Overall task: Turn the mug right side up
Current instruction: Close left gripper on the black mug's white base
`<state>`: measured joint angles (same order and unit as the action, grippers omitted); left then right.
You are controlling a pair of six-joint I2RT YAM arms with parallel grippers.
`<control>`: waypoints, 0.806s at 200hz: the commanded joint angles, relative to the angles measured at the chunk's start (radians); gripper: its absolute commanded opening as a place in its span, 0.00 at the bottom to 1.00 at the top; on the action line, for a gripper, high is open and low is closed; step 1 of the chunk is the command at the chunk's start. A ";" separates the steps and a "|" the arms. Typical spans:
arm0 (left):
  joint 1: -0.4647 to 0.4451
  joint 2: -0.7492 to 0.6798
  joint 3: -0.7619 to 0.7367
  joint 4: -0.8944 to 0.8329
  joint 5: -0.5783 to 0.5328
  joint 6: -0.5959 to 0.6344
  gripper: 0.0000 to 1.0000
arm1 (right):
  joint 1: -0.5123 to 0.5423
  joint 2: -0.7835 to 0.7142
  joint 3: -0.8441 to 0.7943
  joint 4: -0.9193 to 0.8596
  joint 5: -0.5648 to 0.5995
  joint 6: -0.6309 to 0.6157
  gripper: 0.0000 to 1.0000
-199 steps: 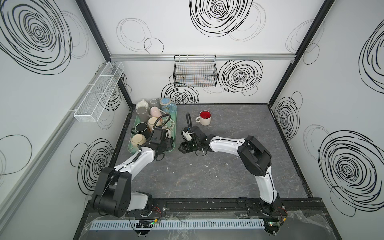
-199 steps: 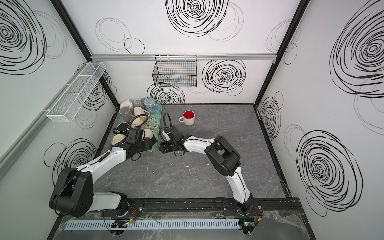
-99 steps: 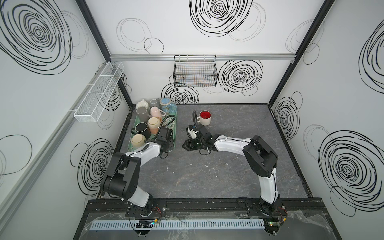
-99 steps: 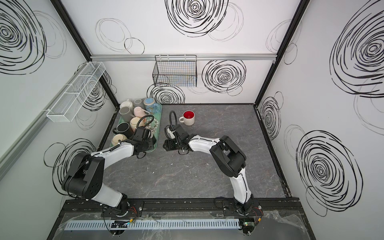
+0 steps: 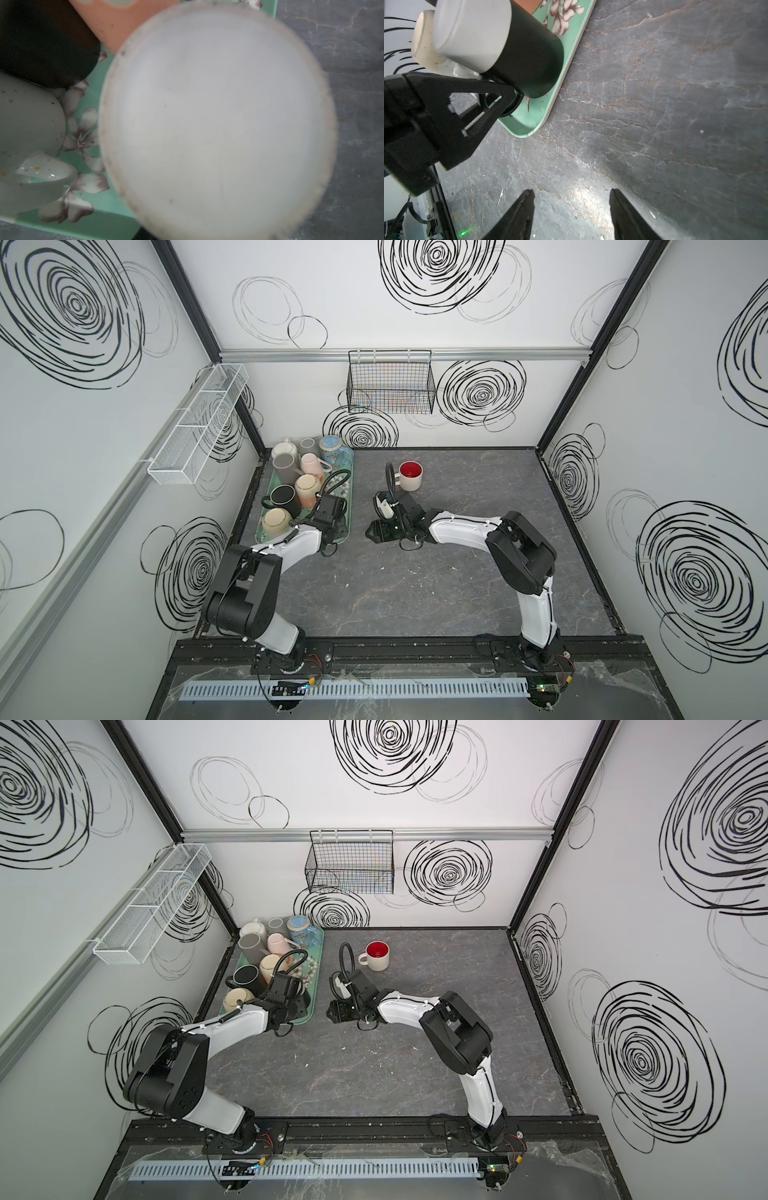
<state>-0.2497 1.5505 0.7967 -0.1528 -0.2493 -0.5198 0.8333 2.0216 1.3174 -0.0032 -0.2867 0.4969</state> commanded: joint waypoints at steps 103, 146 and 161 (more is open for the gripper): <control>0.039 -0.050 0.022 0.013 -0.038 -0.007 0.36 | -0.007 -0.047 -0.020 0.016 -0.008 0.007 0.61; 0.059 -0.046 0.027 0.017 -0.025 0.004 0.35 | -0.006 -0.044 -0.020 0.017 -0.009 0.006 0.61; 0.065 -0.042 0.027 0.024 -0.022 0.010 0.31 | -0.005 -0.044 -0.019 0.016 -0.010 0.007 0.61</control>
<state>-0.2028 1.5211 0.7967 -0.1570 -0.2623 -0.5179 0.8299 2.0102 1.3094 -0.0025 -0.2916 0.4969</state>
